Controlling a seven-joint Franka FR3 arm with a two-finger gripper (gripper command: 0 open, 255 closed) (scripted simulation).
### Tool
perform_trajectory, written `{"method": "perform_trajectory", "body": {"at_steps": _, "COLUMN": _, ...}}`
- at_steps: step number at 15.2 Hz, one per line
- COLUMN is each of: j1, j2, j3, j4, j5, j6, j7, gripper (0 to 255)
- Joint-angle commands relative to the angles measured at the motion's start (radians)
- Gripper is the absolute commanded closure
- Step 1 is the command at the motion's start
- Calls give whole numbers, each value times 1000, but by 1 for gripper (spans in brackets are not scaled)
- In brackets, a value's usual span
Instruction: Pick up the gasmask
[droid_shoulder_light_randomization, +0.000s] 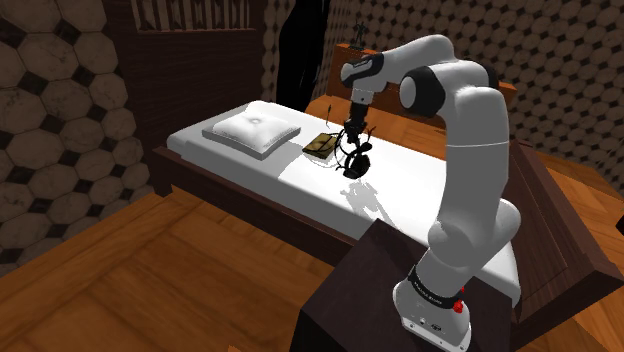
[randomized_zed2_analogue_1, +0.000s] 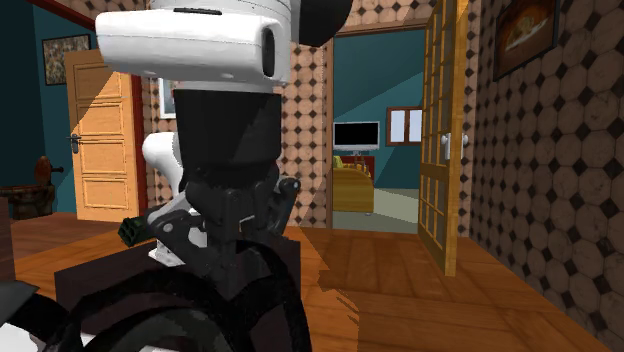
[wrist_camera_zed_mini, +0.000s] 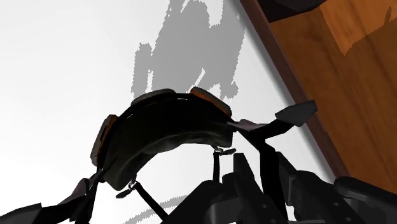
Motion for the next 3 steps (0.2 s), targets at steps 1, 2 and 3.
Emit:
{"method": "perform_trajectory", "body": {"at_steps": 1, "j1": 0, "j2": -10, "j3": -2, "j4": 16, "j5": -4, "j6": -24, "j7": 4, "gripper": 255}}
{"method": "perform_trajectory", "body": {"at_steps": 2, "j1": 0, "j2": -11, "j3": -3, "j4": 17, "j5": -5, "j6": -25, "j7": 4, "gripper": 255}}
{"method": "perform_trajectory", "body": {"at_steps": 3, "j1": 0, "j2": -11, "j3": -3, "j4": 17, "j5": -5, "j6": -25, "j7": 4, "gripper": 255}}
